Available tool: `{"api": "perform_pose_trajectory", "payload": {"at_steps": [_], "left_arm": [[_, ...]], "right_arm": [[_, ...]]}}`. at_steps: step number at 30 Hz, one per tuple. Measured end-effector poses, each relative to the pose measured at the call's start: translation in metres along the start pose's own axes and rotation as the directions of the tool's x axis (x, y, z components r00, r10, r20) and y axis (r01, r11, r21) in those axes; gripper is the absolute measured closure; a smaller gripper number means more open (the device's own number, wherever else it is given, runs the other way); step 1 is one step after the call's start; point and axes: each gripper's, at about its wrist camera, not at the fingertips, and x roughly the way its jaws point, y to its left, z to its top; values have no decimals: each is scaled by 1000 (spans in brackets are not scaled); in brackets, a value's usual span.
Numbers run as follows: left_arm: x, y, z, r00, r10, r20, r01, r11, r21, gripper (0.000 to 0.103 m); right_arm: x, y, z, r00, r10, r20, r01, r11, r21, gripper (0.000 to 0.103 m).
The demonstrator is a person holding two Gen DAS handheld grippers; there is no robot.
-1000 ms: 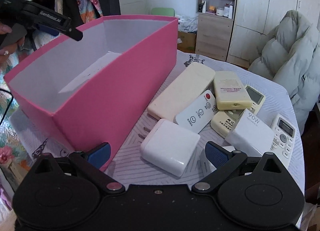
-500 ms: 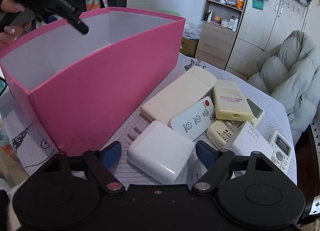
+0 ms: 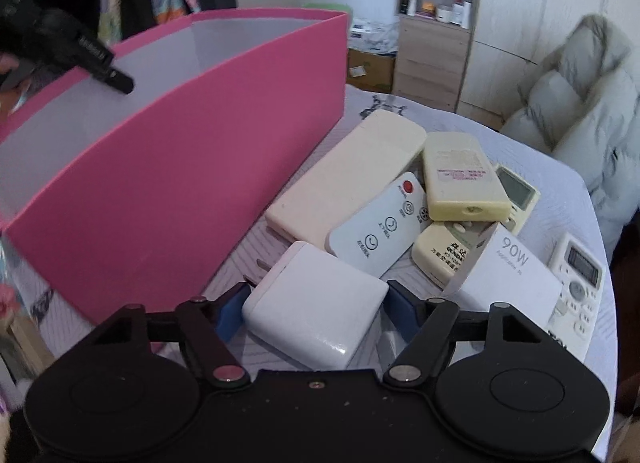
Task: Organize rigid objects
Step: 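Lift the large white charger into the pink box and open the right tool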
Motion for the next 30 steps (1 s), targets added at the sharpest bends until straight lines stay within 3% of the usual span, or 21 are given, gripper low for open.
{"api": "perform_pose_trajectory", "payload": {"at_steps": [9, 14, 19, 22, 26, 30], "left_arm": [[-3, -1, -1, 1000, 15, 14, -15, 1000, 6, 97], [-3, 0, 0, 1000, 14, 15, -14, 1000, 1, 97], [-3, 0, -1, 1000, 14, 16, -14, 1000, 1, 97], [-4, 0, -2, 1000, 10, 18, -10, 1000, -5, 97], [-6, -2, -3, 1000, 9, 26, -9, 1000, 2, 97], [-6, -3, -3, 1000, 6, 23, -7, 1000, 9, 97]], "right_arm": [[-25, -11, 1, 996, 5, 93, -17, 991, 129, 26], [-53, -9, 26, 982, -18, 189, -5, 993, 120, 26], [-85, 6, 68, 959, 72, 276, -95, 993, 69, 26], [-87, 19, 91, 953, 173, 249, -185, 982, 28, 26], [-60, 42, 111, 950, 290, 113, -292, 956, 5, 26], [-21, 65, 126, 952, 305, -13, -306, 950, -61, 26]]}}
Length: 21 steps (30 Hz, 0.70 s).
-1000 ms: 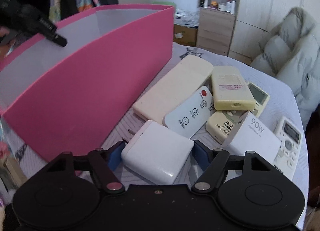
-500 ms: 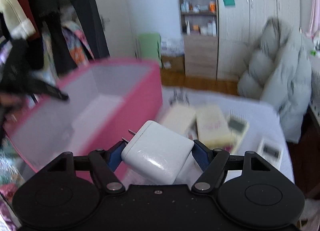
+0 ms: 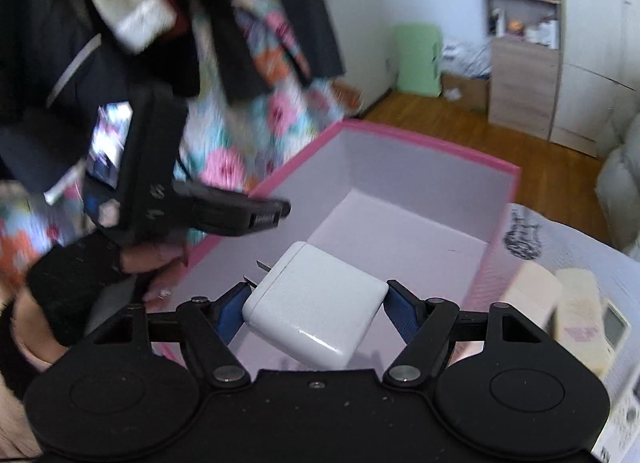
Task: Organize rigid objects
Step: 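Lift the large white charger into the pink box and open the right tool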
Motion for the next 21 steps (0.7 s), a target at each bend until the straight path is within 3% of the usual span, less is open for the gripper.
{"api": "perform_pose_trajectory", "payload": {"at_steps": [4, 12, 18, 20, 21], "left_arm": [[2, 2, 1, 1000, -5, -3, 5, 1000, -1, 97], [2, -1, 1, 1000, -3, -1, 3, 1000, 16, 97], [2, -4, 1, 1000, 11, 0, -11, 999, 33, 97], [3, -6, 1, 1000, 18, -1, -18, 999, 39, 96], [3, -6, 1, 1000, 20, -2, -20, 999, 40, 96]], "right_arm": [[42, 3, 14, 992, 8, -124, -14, 999, -50, 26], [108, 4, 30, 954, 1, -299, -38, 992, -118, 27], [129, -3, 36, 916, -3, -401, -32, 996, -80, 26], [125, -3, 36, 915, 10, -403, -37, 997, -61, 26], [121, -3, 37, 925, 9, -380, -33, 998, -57, 26]]}}
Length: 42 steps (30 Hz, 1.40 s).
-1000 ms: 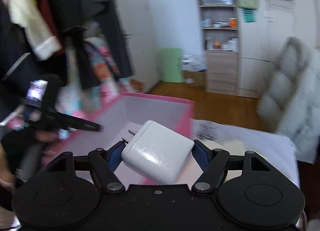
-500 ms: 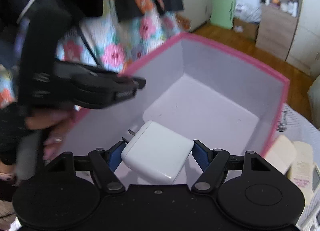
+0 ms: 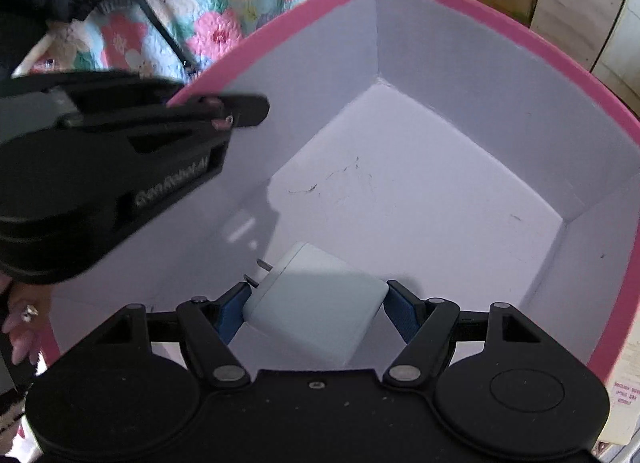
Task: Organize rigid objects
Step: 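Lift the large white charger into the pink box and open the right tool, then move the right tool to the cream remote and grasp it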
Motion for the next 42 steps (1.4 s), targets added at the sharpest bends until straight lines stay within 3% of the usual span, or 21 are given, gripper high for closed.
{"api": "perform_pose_trajectory", "payload": {"at_steps": [5, 11, 14, 16, 18, 22, 25, 30, 33, 39, 42], "left_arm": [[-2, -1, -1, 1000, 0, -15, 0, 1000, -6, 96], [-10, -1, -1, 999, 5, -36, -3, 999, 47, 96], [-13, -3, -5, 999, 8, -36, -5, 997, 83, 96], [-12, -4, -8, 999, 3, -46, 2, 996, 92, 96], [-12, -10, -12, 999, 29, -34, -25, 991, 132, 95], [-16, -17, -15, 998, 59, -11, -56, 984, 167, 94], [-18, -18, -16, 998, 67, -4, -65, 983, 169, 94], [-16, -18, -10, 997, 72, -28, -66, 983, 169, 93], [-17, -20, -5, 996, 83, -16, -79, 981, 179, 93], [-17, -29, -5, 992, 129, 17, -129, 970, 203, 92], [-18, -28, -8, 991, 127, 36, -131, 974, 186, 92]], "right_arm": [[-25, 9, -12, 981, -39, 190, 54, 996, -76, 27], [-35, -3, -15, 965, 13, 261, -6, 1000, -28, 31], [-33, -7, -17, 959, 12, 282, -9, 1000, -14, 31], [-41, -6, -25, 953, -28, 301, 34, 999, -17, 30], [-55, -4, -36, 937, -74, 341, 86, 996, -20, 29], [-105, -24, -73, 886, -35, 463, 5, 998, 67, 27], [-138, -55, -101, 851, -68, 520, -29, 984, 176, 25], [-139, -115, -127, 868, -231, 439, 68, 932, 357, 25], [-126, -140, -138, 870, -303, 389, 135, 906, 402, 25], [-89, -163, -135, 888, -332, 318, 181, 888, 422, 25], [-78, -176, -134, 897, -309, 317, 146, 883, 446, 25]]}}
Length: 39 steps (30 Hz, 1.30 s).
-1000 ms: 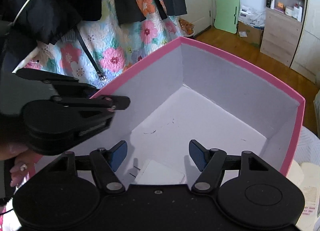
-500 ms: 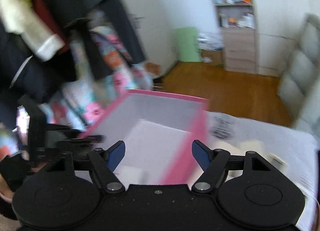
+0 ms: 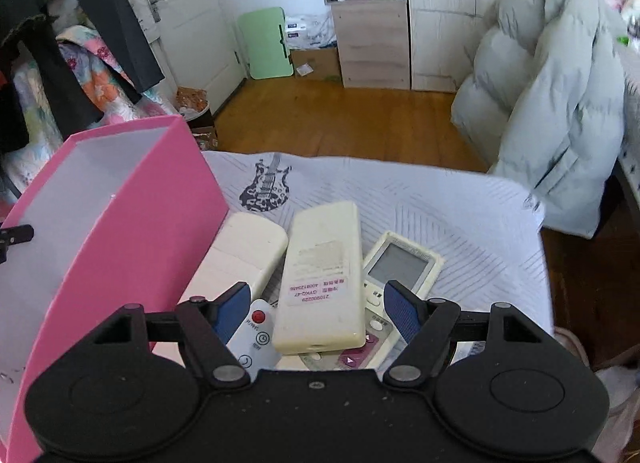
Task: Organize rigid objects
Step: 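Move the right tool to the cream remote and grasp it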
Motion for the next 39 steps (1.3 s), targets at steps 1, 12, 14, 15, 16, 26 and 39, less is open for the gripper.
{"api": "perform_pose_trajectory", "payload": {"at_steps": [1, 12, 14, 15, 16, 26, 39], "left_arm": [[0, -1, -1, 1000, 7, 9, -7, 1000, 1, 92], [6, 7, -6, 1000, -18, 8, 18, 998, -61, 91], [6, 8, -6, 1000, -17, 9, 17, 998, -63, 91], [6, 9, -6, 1000, -21, 9, 21, 997, -68, 91], [6, 9, -6, 1000, -24, 9, 25, 997, -73, 91], [8, 12, -6, 999, -39, 11, 39, 995, -89, 91], [8, 13, -8, 999, -41, 14, 42, 995, -86, 91]], "right_arm": [[-1, -5, -5, 1000, 6, 0, -6, 1000, 8, 25], [-1, 13, -23, 996, -77, 50, 82, 989, -122, 42], [-11, 18, -26, 995, -85, 59, 92, 987, -131, 42], [-17, 21, -27, 994, -90, 62, 98, 986, -139, 42], [-22, 24, -28, 994, -92, 60, 100, 984, -150, 42], [-20, 20, -31, 995, 42, -86, -42, 999, 3, 32], [-11, -3, -21, 995, 97, -24, -92, 981, 171, 82]]}}
